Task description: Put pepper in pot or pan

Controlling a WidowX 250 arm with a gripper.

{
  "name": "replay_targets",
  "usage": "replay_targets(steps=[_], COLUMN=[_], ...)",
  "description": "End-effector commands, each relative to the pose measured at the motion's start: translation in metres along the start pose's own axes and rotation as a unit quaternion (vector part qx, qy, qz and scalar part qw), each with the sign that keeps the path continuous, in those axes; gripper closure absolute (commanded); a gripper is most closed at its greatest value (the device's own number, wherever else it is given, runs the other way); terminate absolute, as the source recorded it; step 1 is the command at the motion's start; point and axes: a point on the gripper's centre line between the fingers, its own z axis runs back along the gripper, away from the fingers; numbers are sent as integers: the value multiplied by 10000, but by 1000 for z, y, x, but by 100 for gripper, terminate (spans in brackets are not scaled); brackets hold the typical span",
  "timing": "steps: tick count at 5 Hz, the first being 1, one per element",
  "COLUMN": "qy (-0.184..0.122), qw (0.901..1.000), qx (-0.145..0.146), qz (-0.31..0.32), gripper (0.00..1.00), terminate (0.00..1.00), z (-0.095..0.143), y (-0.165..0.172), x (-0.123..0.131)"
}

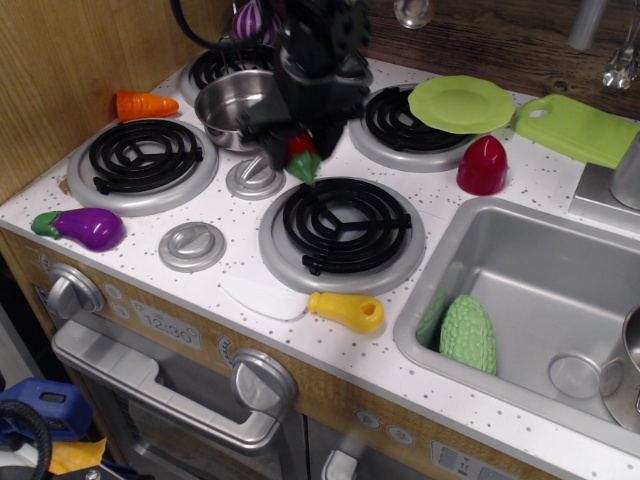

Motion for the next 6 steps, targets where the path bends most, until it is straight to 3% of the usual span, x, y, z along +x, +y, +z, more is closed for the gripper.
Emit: replay_targets(steps=[1, 2, 3, 4, 5, 6], qy=[-507, -649, -767, -761, -761, -761], qw=[9982, 9958, 9930, 9916, 9916, 9916], qx=[-216, -349, -510, -715, -715, -715], qz=[-237, -545, -738, -758, -758, -758], gripper=[100, 100, 100, 0, 0, 0], terminate=[0, 0, 0, 0, 0, 100], z=[18, 8, -2, -11, -11, -11], y=[12, 25, 29, 29, 29, 29], x=[58, 85, 95, 95, 95, 95])
